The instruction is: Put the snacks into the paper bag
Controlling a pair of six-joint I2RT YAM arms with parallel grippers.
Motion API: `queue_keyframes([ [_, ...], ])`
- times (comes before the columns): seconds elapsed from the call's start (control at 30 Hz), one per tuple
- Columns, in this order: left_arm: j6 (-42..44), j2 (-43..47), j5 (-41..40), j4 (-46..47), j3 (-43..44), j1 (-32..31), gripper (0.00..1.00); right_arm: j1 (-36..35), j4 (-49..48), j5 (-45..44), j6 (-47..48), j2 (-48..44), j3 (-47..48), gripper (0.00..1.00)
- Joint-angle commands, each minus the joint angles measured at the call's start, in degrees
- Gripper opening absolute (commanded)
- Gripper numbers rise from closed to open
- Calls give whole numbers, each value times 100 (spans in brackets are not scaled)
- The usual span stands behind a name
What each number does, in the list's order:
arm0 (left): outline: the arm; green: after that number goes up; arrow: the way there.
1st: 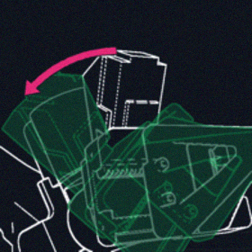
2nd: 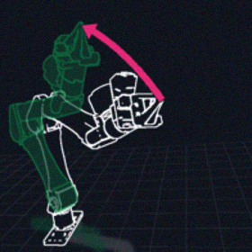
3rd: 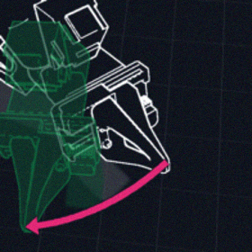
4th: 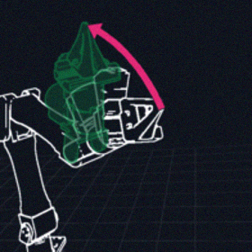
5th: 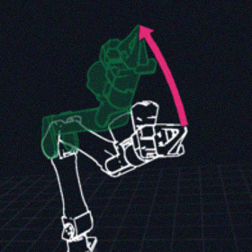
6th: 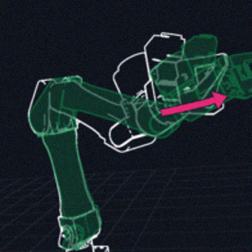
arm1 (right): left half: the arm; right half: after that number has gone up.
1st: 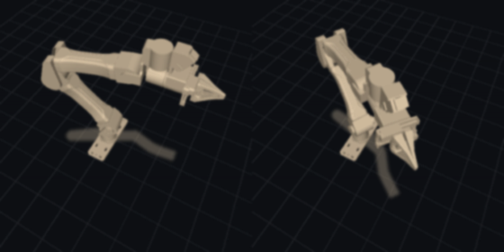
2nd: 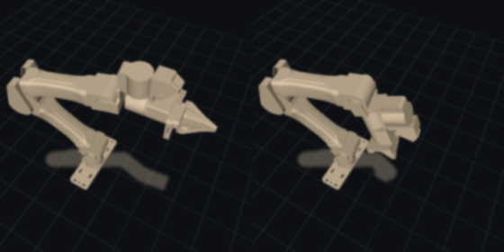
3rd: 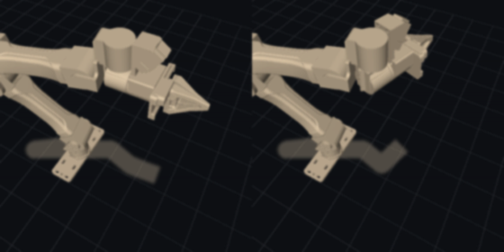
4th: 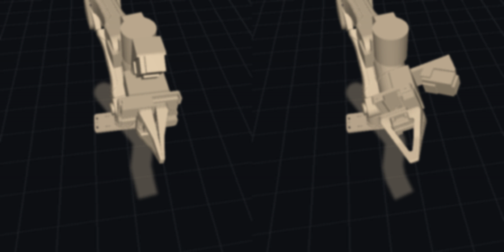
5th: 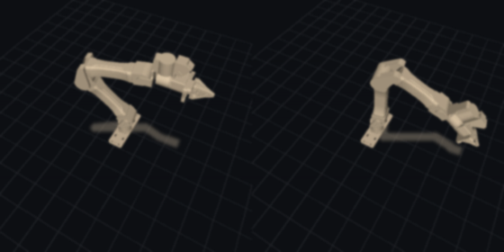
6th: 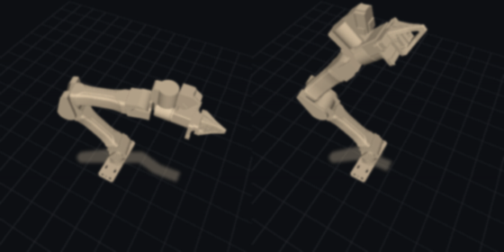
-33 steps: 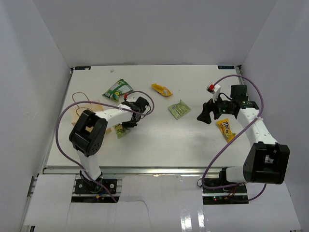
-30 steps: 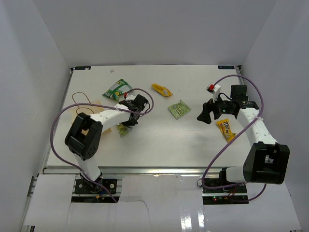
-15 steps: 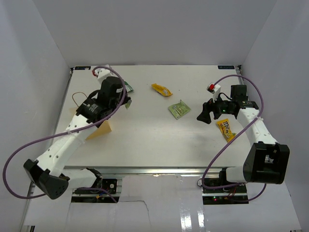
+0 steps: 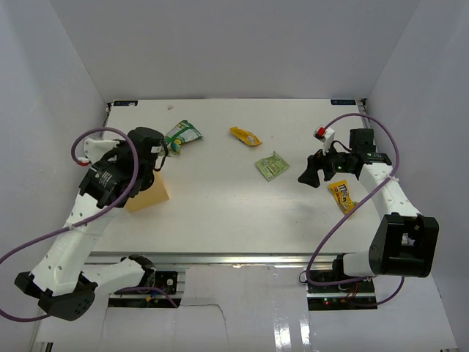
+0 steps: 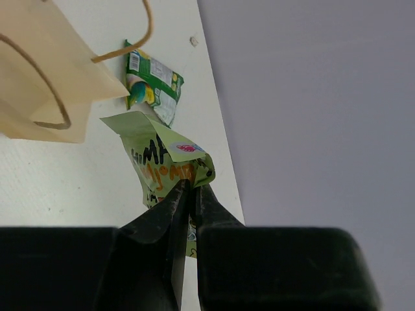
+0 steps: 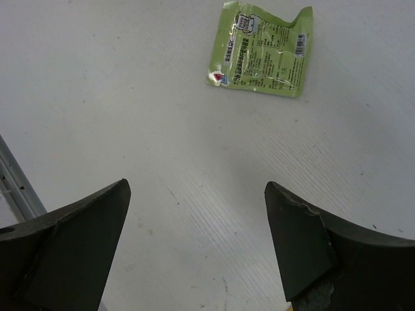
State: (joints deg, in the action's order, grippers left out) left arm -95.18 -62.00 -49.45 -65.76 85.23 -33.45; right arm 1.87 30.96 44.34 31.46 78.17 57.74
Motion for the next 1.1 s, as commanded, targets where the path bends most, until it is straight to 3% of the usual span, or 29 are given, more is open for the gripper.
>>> queue_keyframes([
  [0.0,-1169,-23,-407,-737,-67,137,0,33,-187,189,-53,-39,142,90],
  [0.07,-1135,82,-381,-580,-208,426,0,33,-187,172,-53,-56,133,90],
  [0.27,938,399,602,1521,-938,1911,0,33,-178,189,-35,-30,141,90],
  [0.7,949,399,1324,1443,-1509,2695,3,42,-169,172,9,-13,194,90],
  [0.8,852,434,1368,1364,-1597,2695,16,42,-169,180,18,58,247,90],
  [0.83,843,451,1368,1329,-1597,2695,30,33,-169,189,9,75,273,90],
  [0.9,886,443,1342,1320,-1580,2695,43,33,-187,259,0,128,291,90],
  [1.07,1053,487,1315,1346,-1483,2695,65,-151,-73,216,123,295,449,91],
])
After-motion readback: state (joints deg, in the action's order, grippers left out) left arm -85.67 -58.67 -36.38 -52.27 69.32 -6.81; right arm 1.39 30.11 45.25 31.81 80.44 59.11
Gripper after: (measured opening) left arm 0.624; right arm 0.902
